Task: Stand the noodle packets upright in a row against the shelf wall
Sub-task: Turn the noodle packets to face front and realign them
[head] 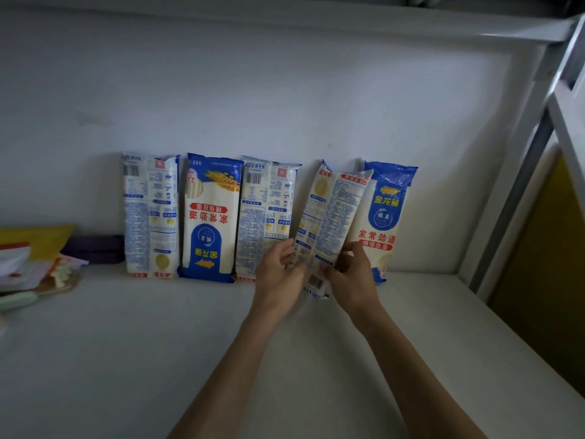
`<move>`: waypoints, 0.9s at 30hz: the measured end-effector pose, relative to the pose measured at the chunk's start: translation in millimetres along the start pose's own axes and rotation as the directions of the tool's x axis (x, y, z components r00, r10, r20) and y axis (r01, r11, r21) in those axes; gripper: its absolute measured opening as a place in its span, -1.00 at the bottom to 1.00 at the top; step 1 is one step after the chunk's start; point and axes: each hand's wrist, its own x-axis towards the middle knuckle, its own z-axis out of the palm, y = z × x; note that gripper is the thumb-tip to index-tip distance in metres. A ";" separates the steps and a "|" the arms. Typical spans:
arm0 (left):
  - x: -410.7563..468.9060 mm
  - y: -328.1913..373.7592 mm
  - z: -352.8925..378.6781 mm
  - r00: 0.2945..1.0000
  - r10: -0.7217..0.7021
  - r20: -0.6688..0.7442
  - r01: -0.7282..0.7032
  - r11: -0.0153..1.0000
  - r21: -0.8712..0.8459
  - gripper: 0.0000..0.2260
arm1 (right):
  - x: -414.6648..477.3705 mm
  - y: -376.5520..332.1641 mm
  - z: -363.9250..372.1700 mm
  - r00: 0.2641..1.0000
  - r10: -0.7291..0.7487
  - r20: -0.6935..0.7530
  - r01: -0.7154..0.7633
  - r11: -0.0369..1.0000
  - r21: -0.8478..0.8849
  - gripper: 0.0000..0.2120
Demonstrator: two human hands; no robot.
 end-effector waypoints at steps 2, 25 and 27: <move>-0.5 1.4 1.3 0.999 0.008 0.031 -0.009 1.000 0.010 -0.61 | -1.4 0.0 0.0 1.000 -0.015 -0.017 0.015 1.000 0.019 -0.66; 9.4 27.6 -19.7 0.974 -0.072 0.214 0.097 0.989 -0.108 -0.83 | 4.5 -31.4 -71.9 0.873 0.118 0.474 -0.101 0.993 -0.061 -0.59; 9.9 28.7 -20.6 0.985 -0.063 0.161 0.084 0.988 -0.130 -0.85 | 4.0 -41.3 -68.3 0.866 0.109 0.489 -0.082 0.994 -0.076 -0.64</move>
